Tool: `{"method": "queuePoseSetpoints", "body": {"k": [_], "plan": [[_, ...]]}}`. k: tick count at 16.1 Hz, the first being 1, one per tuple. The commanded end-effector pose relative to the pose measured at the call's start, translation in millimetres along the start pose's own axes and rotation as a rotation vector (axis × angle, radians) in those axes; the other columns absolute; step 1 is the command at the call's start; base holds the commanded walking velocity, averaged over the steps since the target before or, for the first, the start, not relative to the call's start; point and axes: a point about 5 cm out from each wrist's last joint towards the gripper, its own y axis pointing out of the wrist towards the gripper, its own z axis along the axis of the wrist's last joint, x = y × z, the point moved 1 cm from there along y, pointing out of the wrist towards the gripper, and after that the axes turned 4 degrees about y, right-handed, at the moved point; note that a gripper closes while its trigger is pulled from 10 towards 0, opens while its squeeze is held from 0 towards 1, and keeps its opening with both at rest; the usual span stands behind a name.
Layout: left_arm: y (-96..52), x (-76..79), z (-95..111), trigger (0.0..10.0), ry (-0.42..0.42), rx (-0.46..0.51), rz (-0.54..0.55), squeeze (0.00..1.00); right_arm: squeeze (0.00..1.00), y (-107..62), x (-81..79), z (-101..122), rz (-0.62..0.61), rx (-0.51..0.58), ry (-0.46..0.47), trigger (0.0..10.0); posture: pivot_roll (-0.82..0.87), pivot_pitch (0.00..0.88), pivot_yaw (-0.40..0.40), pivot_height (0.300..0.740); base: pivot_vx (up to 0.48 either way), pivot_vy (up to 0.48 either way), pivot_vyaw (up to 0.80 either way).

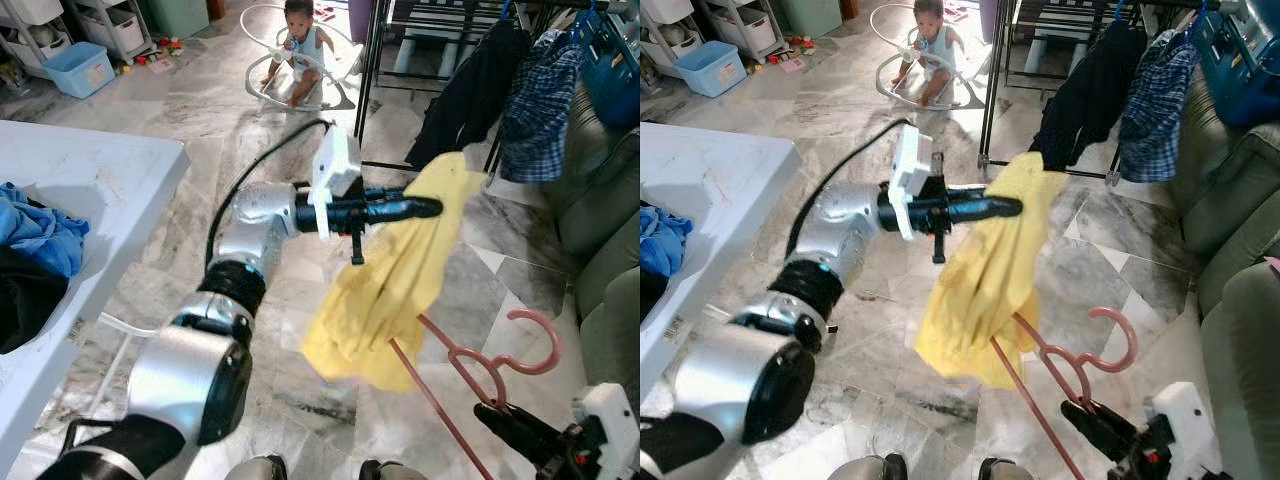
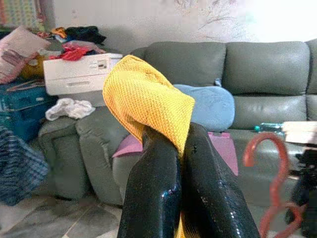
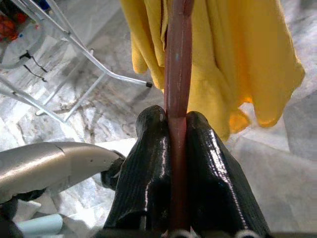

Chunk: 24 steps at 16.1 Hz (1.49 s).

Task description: Hang hanger

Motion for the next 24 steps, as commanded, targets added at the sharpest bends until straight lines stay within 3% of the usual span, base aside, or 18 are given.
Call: {"method": "queuePoseSetpoints", "body": {"k": [1, 3, 7, 10, 13, 16, 19, 22, 23, 24], "plan": [[3.6, 4.0, 2.2, 10.0, 0.023, 0.009, -0.041, 0.0, 0.0, 2.1, 4.3, 0.3, -0.038, 0.001, -0.021, 10.0, -0.08, 0.164, 0.002, 0.74, 0.0, 0.0, 0.0], [3.4, 9.8, -7.8, 10.0, -0.012, -0.004, -0.032, 0.0, 0.0, 8.7, 7.5, 12.5, -0.062, 0.039, -0.058, 10.0, -0.08, 0.163, 0.002, 0.74, 0.0, 0.0, 0.0], [1.7, 18.4, -22.2, 10.0, -0.03, -0.042, -0.03, 0.0, 0.0, 32.2, -10.0, 36.0, 0.048, 0.095, -0.102, 10.0, -0.09, 0.161, 0.002, 0.74, 0.0, 0.0, 0.0], [6.7, 19.0, -20.7, 10.0, -0.023, -0.029, -0.027, 0.0, 0.0, 50.8, -13.6, 24.7, 0.077, 0.047, -0.082, 10.0, -0.09, 0.157, -0.002, 0.74, 0.0, 0.0, 0.0], [7.6, 14.6, -16.1, 10.0, 0.0, -0.007, 0.027, 0.0, 0.0, 66.4, -3.3, 0.6, -0.07, 0.013, 0.013, 10.0, -0.08, 0.153, -0.009, 0.74, 0.0, 0.0, 0.0], [2.2, 5.6, -10.6, 10.0, -0.006, 0.012, 0.1, 0.0, 0.0, 63.1, 8.4, -14.2, -0.191, 0.015, 0.089, 10.0, -0.08, 0.154, -0.009, 0.74, 0.0, 0.0, 0.0], [-11.9, -5.6, -13.6, 10.0, 0.005, -0.016, 0.259, 0.0, 0.0, 37.9, 42.3, -15.0, -0.462, 0.113, 0.153, 10.0, -0.09, 0.155, -0.006, 0.74, 0.0, 0.0, 0.0], [-29.5, -4.9, -34.3, 10.0, 0.033, -0.127, 0.406, 0.0, 0.0, 18.4, 46.5, 4.1, -0.517, 0.185, 0.124, 10.0, -0.1, 0.153, -0.005, 0.74, 0.0, 0.0, 0.0], [-35.6, 2.4, -51.4, 10.0, 0.034, -0.2, 0.459, 0.0, 0.0, 13.5, 39.8, 12.9, -0.47, 0.191, 0.101, 10.0, -0.11, 0.152, -0.005, 0.74, 0.0, 0.0, 0.0], [-34.4, 7.5, -59.7, 10.0, -0.012, -0.2, 0.473, 0.0, 0.0, 12.4, 35.6, 13.5, -0.444, 0.177, 0.082, 10.0, -0.11, 0.151, -0.005, 0.74, 0.0, 0.0, 0.0]]}}
